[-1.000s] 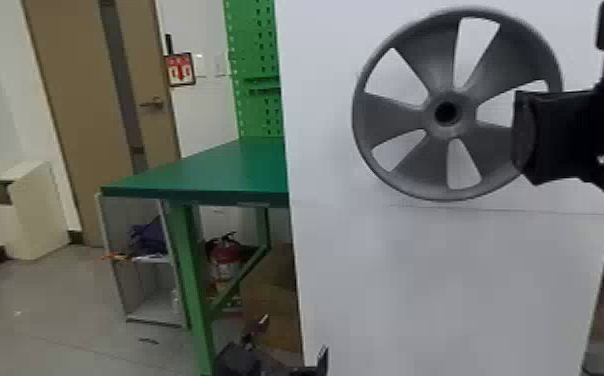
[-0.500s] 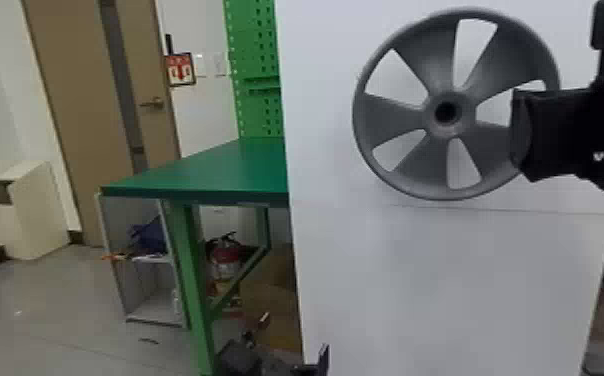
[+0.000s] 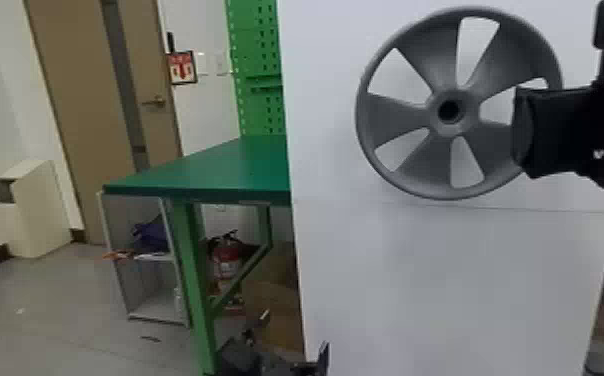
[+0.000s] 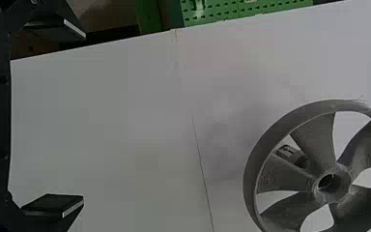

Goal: Hold the wheel and insert it

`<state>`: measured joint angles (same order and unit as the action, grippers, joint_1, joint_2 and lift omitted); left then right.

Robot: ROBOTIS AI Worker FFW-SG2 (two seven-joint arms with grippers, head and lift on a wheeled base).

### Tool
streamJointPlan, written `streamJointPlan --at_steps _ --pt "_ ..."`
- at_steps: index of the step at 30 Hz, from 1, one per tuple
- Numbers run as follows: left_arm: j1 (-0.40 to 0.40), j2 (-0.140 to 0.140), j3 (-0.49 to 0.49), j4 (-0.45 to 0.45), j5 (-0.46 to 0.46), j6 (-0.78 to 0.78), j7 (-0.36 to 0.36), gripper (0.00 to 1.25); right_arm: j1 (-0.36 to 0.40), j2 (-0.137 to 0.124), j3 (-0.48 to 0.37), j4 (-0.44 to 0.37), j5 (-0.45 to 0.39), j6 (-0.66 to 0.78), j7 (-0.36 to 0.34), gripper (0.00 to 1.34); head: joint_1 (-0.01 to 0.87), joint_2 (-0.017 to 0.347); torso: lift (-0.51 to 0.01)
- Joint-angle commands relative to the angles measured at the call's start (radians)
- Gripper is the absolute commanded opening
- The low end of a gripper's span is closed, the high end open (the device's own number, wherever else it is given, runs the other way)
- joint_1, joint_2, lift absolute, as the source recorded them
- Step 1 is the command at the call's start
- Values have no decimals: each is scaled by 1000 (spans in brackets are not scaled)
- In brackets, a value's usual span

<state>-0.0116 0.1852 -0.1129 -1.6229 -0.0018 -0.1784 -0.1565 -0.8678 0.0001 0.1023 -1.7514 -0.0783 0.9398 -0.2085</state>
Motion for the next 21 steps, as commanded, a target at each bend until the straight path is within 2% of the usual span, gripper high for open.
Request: streamJointPlan --at_steps 1,11,21 --pt "-1 0 -1 0 0 -1 0 1149 -8 1 2 20 2 -9 0 115 305 310 -485" --pt "-4 2 -2 0 0 -1 0 1147 -31 1 13 46 9 -27 0 115 307 310 -485" --pt "-7 3 -4 0 0 -3 0 1149 -45 1 73 46 46 -29 0 115 308 310 -485"
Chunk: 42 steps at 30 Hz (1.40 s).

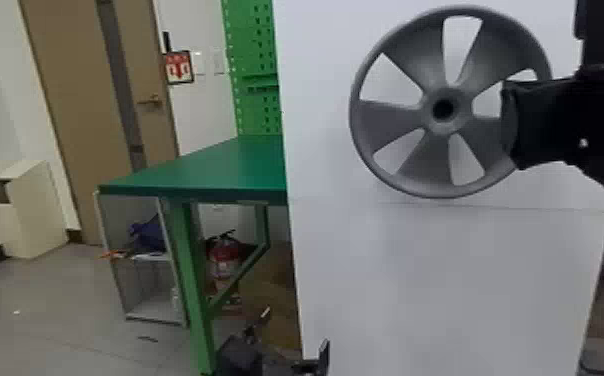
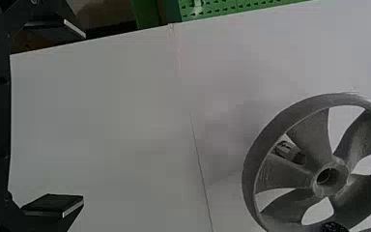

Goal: Hold the wheel and insert it

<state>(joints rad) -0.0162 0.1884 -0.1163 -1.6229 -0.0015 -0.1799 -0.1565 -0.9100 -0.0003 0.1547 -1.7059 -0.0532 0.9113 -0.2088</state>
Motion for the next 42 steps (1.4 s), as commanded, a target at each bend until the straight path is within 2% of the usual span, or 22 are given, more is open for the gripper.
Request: streamJointPlan --at_steps 1,15,24,34,36,38,40,42 --pt "-2 2 0 0 0 -1 0 1149 -3 1 25 0 30 1 0 115 308 310 -485" --pt "-5 6 -5 1 3 -4 2 1147 5 1 9 45 85 -52 0 115 313 310 -485" --pt "-10 13 -11 1 5 -4 2 1147 -1 1 -27 106 82 -94 0 115 313 310 -485" --pt "-8 19 -16 1 12 -4 8 1147 6 1 -29 106 55 -112 0 124 313 310 -485" --pt "-8 20 -17 1 14 -4 11 1147 6 1 -30 106 41 -112 0 196 313 310 -485" --pt "-7 22 -19 1 14 -4 11 1149 10 1 -34 101 24 -112 0 373 313 310 -485" --pt "-5 23 -19 1 15 -4 11 1149 11 1 -41 95 -8 -103 0 624 313 310 -485" --pt "-5 23 -19 1 15 -4 11 1149 13 1 -41 86 -22 -98 0 807 313 310 -485"
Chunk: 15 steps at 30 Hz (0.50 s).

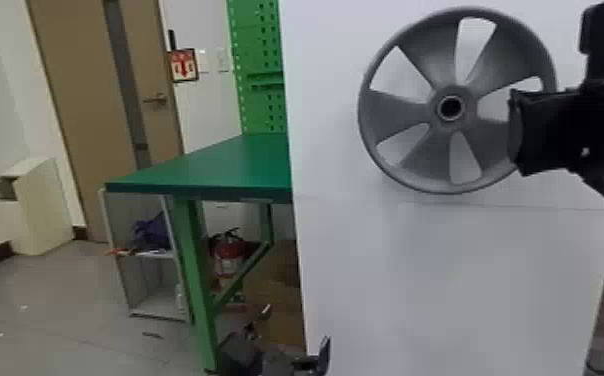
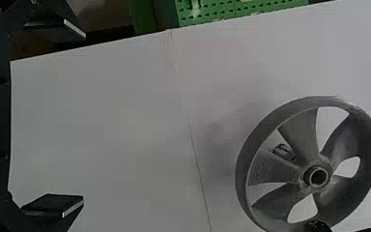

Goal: Hold the wheel and insert it

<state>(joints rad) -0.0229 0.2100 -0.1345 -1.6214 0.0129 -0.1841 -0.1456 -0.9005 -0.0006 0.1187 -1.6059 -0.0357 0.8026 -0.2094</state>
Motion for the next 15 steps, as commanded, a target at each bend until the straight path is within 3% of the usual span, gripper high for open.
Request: streamJointPlan --at_steps 1,4,6,15 --pt "1 2 0 0 2 0 0 1147 5 1 -5 -19 -36 13 1 879 313 310 -485" --pt "3 2 -2 0 2 0 0 1147 11 1 -4 -40 -33 21 1 1094 313 310 -485" --pt "4 2 -2 0 2 0 1 1149 17 1 -4 -54 -39 24 1 1155 313 310 -485" --pt "11 2 0 0 6 2 3 1147 78 1 1 -149 -78 23 8 1177 313 310 -485"
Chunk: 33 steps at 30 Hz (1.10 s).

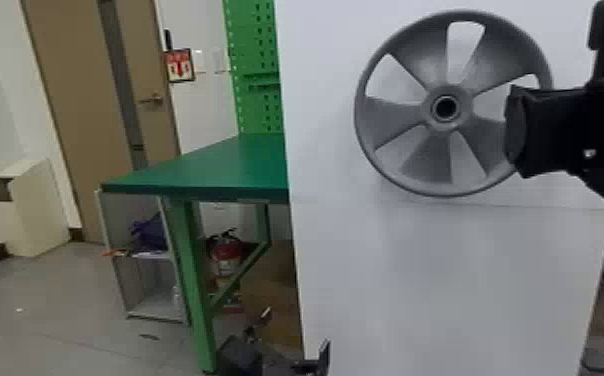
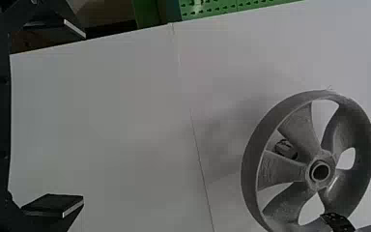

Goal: Hold the wheel and insert it

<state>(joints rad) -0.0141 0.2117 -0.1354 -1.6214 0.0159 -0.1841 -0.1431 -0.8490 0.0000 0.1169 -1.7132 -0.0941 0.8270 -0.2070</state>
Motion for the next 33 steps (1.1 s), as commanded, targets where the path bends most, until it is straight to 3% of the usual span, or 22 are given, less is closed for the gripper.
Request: streamJointPlan --at_steps 1,7,17,28,33 --pt "2 0 0 0 3 3 2 1147 33 1 3 -51 -19 -2 14 1177 313 310 -485" --pt "-3 0 7 -28 16 58 14 1149 126 1 0 -134 -27 -78 29 1175 313 310 -485" --pt "-6 -1 46 -163 61 268 45 1149 330 1 3 -272 -53 -163 29 1175 313 310 -485" --pt "2 -1 97 -239 65 360 46 1147 538 -8 -34 -362 -72 -189 29 1177 313 310 -485" --pt "14 -3 102 -261 59 379 79 1149 642 -11 -54 -376 -81 -255 29 1177 313 310 -485"
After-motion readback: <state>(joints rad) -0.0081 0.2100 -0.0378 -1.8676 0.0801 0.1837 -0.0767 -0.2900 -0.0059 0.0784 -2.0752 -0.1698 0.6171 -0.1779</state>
